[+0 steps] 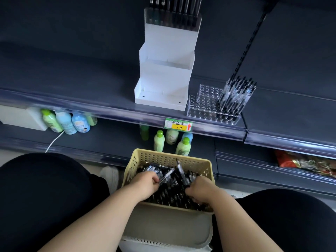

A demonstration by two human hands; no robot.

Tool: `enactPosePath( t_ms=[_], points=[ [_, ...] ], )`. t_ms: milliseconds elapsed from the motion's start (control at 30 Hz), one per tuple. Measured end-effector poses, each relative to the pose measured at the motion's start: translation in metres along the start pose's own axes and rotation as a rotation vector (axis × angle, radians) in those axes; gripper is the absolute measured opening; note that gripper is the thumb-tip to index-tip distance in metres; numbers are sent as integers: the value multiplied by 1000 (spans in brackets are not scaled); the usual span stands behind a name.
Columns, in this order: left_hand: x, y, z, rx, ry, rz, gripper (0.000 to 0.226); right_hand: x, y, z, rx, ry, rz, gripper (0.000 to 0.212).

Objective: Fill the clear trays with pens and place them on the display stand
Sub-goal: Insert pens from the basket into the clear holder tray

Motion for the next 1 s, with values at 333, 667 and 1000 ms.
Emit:
enactPosePath(
  t_ms=[333, 667, 1000],
  points=[
    [-25, -14, 66, 207, -472, 141, 34, -53, -28, -40, -166, 311, 340, 19],
    [-99, -14, 128, 360, -751, 336, 12, -153, -64, -57, -367, 563, 767, 35],
    [-156, 26, 204, 572, -756, 311, 35, -279, -101, -52, -506, 647, 1092, 8]
  ],
)
Point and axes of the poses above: each hand's wrist, its own y-axis towards the middle knuckle, its own x-axis out of the palm, z = x × y, the point moved 10 cm from there along y, towards the middle knuckle, and after that the axes turned 4 degrees about -y, right-handed, at the moved point
